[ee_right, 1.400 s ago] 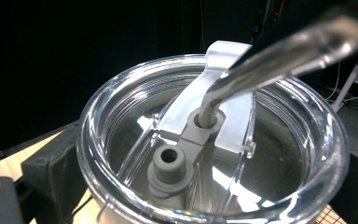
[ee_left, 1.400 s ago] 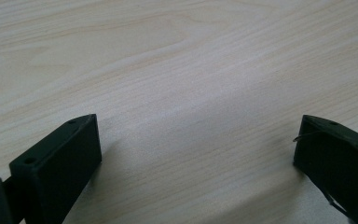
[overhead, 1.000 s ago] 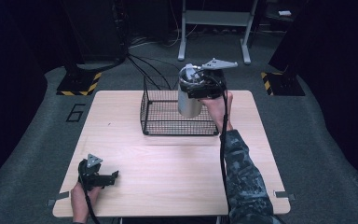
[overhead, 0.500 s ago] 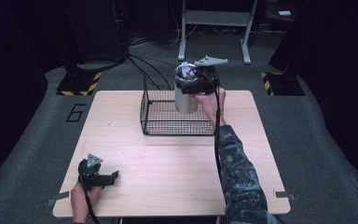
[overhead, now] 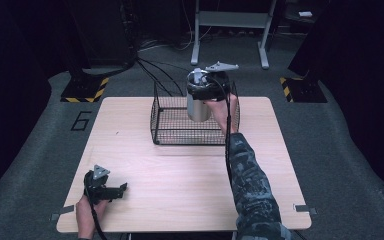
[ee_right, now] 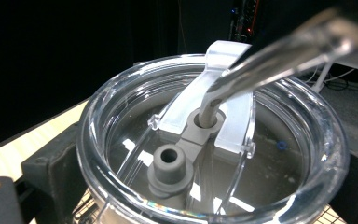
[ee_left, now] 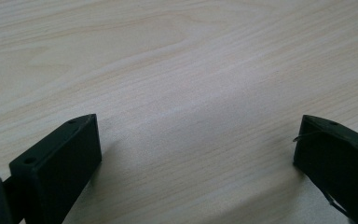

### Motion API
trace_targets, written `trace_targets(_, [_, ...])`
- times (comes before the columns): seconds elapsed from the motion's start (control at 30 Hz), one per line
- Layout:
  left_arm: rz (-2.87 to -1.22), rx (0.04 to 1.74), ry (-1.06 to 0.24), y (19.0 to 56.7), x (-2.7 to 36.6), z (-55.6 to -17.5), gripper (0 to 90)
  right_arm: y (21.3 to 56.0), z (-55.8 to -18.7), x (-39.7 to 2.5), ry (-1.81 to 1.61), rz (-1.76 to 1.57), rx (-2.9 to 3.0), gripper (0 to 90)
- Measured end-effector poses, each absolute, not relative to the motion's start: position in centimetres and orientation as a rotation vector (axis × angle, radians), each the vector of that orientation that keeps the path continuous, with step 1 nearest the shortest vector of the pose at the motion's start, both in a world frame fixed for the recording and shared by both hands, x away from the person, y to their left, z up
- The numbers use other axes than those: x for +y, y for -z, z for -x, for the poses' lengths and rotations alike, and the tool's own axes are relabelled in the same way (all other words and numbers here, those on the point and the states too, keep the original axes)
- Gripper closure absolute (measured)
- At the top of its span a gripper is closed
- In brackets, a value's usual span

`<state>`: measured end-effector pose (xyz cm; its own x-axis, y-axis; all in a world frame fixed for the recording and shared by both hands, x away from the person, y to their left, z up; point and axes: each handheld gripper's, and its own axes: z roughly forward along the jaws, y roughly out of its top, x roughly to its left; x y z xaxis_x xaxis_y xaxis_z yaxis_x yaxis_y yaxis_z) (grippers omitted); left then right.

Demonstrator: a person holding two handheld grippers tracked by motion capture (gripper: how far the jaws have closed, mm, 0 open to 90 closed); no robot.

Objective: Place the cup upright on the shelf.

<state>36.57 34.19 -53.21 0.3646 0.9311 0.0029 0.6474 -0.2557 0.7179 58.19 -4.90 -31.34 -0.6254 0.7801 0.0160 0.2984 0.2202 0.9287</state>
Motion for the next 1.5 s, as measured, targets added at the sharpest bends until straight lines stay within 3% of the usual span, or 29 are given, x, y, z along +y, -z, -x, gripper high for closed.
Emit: trace_targets(1.5, [-1.999, 1.363, -0.578, 53.2, 34.2, -36.6, 0.5, 37.0, -62.5, -3.8, -1.310, -1.181, 2.026, 3.7])
